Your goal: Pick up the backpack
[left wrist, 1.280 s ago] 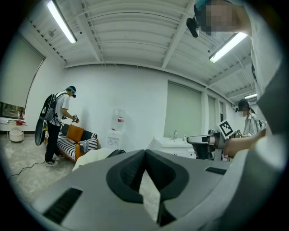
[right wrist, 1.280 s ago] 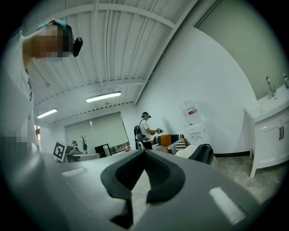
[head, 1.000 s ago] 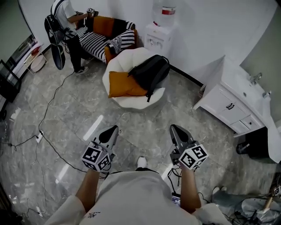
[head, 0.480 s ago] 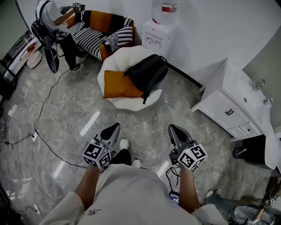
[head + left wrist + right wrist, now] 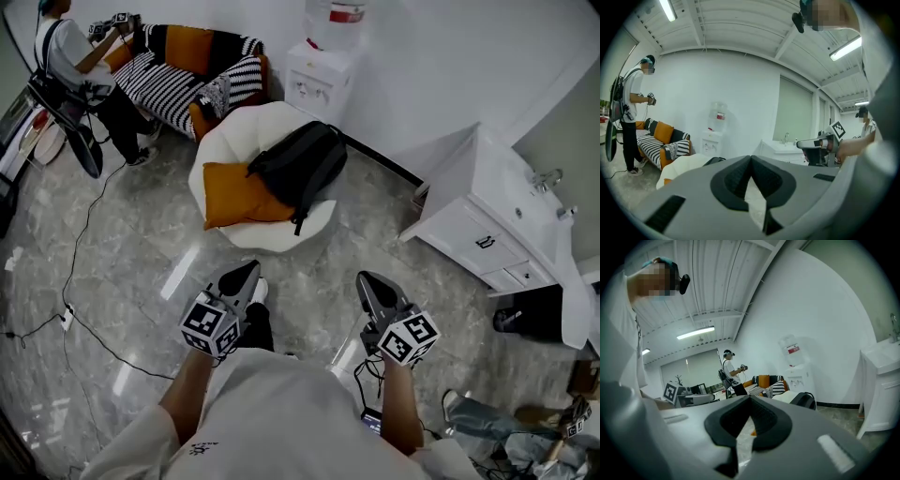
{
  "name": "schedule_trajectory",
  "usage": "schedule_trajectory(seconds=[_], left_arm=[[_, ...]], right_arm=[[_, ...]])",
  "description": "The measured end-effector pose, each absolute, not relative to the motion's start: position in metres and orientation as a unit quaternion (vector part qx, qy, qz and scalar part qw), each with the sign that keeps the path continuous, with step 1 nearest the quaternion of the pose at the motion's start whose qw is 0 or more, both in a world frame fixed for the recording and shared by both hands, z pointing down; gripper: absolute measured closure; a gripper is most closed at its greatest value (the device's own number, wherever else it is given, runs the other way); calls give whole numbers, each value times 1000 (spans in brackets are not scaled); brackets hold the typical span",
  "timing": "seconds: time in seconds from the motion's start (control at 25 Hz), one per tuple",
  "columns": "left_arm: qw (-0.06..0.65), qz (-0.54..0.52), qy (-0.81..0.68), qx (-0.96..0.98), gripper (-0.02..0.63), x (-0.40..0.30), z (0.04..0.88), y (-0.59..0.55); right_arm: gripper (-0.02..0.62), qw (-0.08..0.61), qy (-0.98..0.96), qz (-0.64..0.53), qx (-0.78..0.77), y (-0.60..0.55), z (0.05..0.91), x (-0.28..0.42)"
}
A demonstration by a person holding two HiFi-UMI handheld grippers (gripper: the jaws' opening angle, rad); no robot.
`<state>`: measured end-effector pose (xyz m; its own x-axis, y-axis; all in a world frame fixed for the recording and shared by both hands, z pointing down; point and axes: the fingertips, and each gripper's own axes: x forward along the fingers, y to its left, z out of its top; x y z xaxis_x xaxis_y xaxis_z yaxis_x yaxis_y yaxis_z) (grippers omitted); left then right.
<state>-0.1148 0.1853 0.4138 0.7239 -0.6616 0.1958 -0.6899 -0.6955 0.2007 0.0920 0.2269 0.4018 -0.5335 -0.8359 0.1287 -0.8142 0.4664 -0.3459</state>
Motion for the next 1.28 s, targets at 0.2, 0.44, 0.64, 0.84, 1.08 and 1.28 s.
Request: schedule_trajectory(seconds=[0.2,0.44,0.64,0.84,1.08,1.28], left_arm=[[124,53,-347,928,609,-115,402,114],[120,49,-323,938,609,-117,389,28],[127,59,-297,945,609,-118,396,-33],[126,70,-264,954,609,-115,398,-85],[129,71,-239,960,609,-102,401,-123],[134,73,-219,964,609,-81,404,-135]], right_arm=[[594,33,851,-176,-494,162,387,83],[594,46,842,-173,-509,82,375,63],[593,52,835,-174,-519,23,376,48],[594,55,818,-176,-544,-19,376,49],[594,65,788,-182,-585,-39,379,75],[594,50,778,-186,-598,-50,388,94]])
